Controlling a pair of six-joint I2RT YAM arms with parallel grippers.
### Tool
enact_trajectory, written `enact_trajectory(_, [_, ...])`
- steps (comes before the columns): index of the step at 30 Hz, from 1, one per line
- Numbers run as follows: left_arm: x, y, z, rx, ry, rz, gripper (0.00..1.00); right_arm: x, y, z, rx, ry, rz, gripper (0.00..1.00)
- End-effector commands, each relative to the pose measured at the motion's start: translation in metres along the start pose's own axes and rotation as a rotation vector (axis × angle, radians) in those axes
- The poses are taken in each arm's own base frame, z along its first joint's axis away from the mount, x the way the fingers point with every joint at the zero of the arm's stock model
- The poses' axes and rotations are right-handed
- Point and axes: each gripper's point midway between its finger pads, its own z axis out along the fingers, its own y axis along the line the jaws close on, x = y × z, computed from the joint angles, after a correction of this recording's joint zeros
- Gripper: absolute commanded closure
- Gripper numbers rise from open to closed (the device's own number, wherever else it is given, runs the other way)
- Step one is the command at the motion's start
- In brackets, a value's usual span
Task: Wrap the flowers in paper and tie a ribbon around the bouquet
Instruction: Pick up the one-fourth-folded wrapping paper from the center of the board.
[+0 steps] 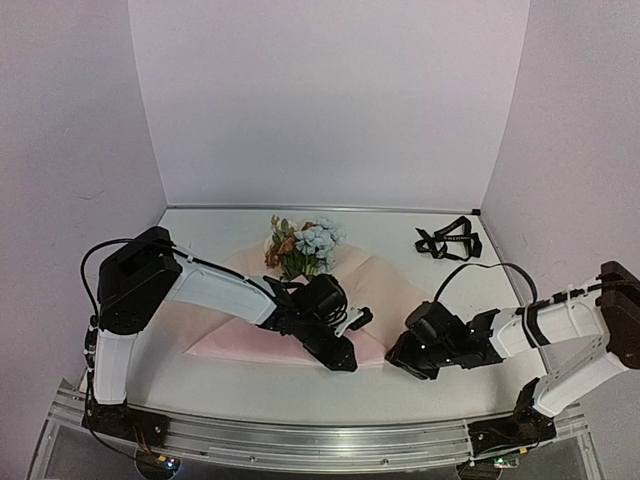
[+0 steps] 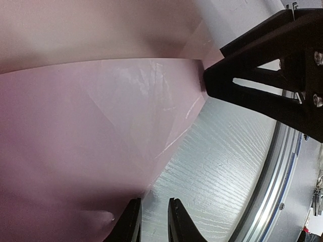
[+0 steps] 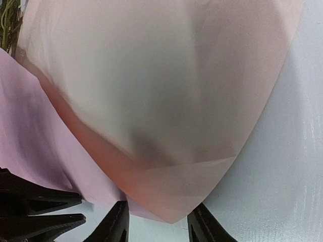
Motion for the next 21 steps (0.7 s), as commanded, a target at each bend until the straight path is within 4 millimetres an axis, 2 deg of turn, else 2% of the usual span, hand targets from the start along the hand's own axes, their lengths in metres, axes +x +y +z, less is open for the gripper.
enact_trajectory(1, [-0.011, -0.007, -0.002, 0.031, -0.02, 0.025, 0.8, 0.009, -0.034, 0.009, 0.123, 0.015, 0.0, 0.61])
enact_trajectory(6, [-0.014, -0.007, -0.002, 0.032, -0.022, 0.026, 0.8, 0.006, -0.039, 0.009, 0.13, -0.009, 0.003, 0.7])
enact_trajectory(16, [-0.019, -0.002, -0.012, -0.013, -0.039, 0.028, 0.79, 0.0, -0.046, 0.006, 0.138, -0.047, -0.035, 1.0])
enact_trajectory(21, [-0.028, -0.002, -0.026, -0.015, -0.073, 0.01, 0.76, -0.009, -0.059, -0.002, 0.15, -0.118, -0.054, 1.0])
